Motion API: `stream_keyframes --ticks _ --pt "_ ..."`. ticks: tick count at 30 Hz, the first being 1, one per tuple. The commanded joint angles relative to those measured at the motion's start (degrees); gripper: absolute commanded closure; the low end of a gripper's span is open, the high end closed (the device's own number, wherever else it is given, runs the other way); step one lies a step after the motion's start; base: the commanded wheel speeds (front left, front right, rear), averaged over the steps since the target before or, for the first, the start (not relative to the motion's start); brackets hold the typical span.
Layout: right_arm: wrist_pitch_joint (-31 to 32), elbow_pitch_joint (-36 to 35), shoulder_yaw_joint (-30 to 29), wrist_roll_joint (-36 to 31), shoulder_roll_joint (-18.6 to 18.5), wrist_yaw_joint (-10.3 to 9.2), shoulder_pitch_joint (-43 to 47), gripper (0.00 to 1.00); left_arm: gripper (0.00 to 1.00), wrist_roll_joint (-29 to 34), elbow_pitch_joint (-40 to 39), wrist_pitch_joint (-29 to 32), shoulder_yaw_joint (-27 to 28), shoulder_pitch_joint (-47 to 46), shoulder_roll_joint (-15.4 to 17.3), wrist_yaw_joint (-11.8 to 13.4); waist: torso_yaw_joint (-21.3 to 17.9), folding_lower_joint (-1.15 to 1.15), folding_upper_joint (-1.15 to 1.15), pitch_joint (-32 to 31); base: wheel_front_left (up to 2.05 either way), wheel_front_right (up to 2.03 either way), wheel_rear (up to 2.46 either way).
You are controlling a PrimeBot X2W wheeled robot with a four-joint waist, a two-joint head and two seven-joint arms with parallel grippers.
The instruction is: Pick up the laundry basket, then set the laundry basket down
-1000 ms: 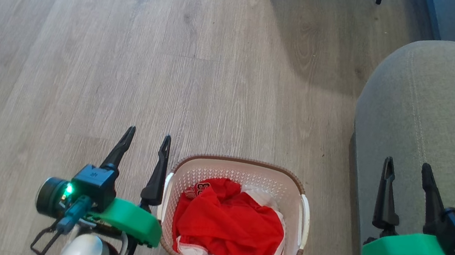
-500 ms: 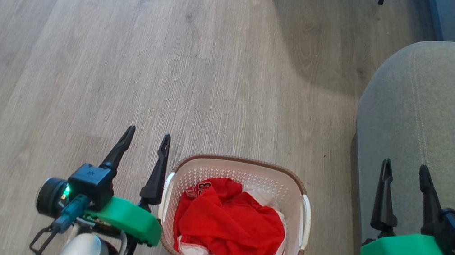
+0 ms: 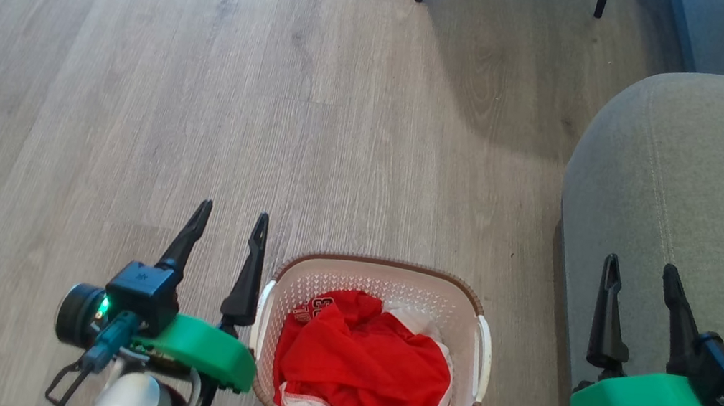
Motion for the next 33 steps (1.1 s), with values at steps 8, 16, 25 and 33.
stream_keyframes --ticks 8,16,25,33 --pt "-0.46 -1.68 1.65 -0.34 -0.08 0.41 -1.47 0.00 0.00 -0.22 -1.67 -0.28 2.20 -0.80 -0.21 0.22 0.06 0.00 0.00 -0.07 0.00 0.00 0.00" --pt "0.39 3.06 0.65 1.59 0.01 0.01 0.99 1.00 1.00 -2.60 2.92 0.25 -0.18 2.05 0.12 -0.13 -0.07 0.00 0.00 -0.04 0.00 0.00 0.00" --pt "1.60 3.62 0.35 7.73 -0.36 0.04 0.51 1.00 1.00 -8.73 3.34 1.41 1.23 1.64 0.53 -0.87 -0.38 0.00 0.00 -0.11 0.00 0.00 0.00" --pt "2.68 4.09 0.04 13.06 -0.61 0.06 0.13 1.00 1.00 -14.07 3.86 2.45 2.49 1.23 0.81 -1.60 -0.65 0.00 0.00 -0.17 0.00 0.00 0.00"
